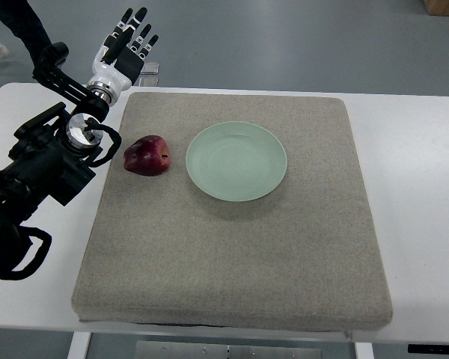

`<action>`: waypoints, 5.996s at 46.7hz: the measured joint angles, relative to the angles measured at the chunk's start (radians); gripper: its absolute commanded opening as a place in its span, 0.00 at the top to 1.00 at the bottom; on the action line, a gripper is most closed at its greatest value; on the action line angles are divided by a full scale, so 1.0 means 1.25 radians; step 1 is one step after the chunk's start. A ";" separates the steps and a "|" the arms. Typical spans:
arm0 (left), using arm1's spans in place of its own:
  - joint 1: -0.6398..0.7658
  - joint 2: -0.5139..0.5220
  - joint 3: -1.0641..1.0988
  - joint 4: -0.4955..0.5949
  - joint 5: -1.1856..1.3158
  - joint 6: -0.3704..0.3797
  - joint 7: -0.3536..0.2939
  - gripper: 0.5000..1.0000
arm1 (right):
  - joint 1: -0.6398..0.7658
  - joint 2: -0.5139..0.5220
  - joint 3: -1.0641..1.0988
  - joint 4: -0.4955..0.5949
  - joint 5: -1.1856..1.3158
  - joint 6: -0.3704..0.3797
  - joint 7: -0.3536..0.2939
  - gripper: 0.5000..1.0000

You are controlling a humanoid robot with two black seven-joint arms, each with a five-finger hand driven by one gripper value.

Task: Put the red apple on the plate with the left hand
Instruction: 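Raise the left hand and swing it out over the red apple, then lower the left hand onto the red apple and close fingers around it, then lift the apple with the left hand and carry it over the green plate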

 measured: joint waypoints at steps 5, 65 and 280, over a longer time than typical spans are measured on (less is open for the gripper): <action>0.001 0.000 -0.001 0.000 0.000 0.000 -0.004 0.02 | 0.000 0.000 0.000 0.000 0.000 0.000 0.000 0.14; -0.034 0.246 0.107 -0.271 0.439 0.011 -0.023 0.03 | 0.000 0.000 0.000 0.000 0.000 0.001 0.000 0.14; -0.133 0.358 0.268 -0.714 1.467 0.119 0.028 1.00 | 0.000 0.000 0.000 0.000 0.000 0.000 0.000 0.14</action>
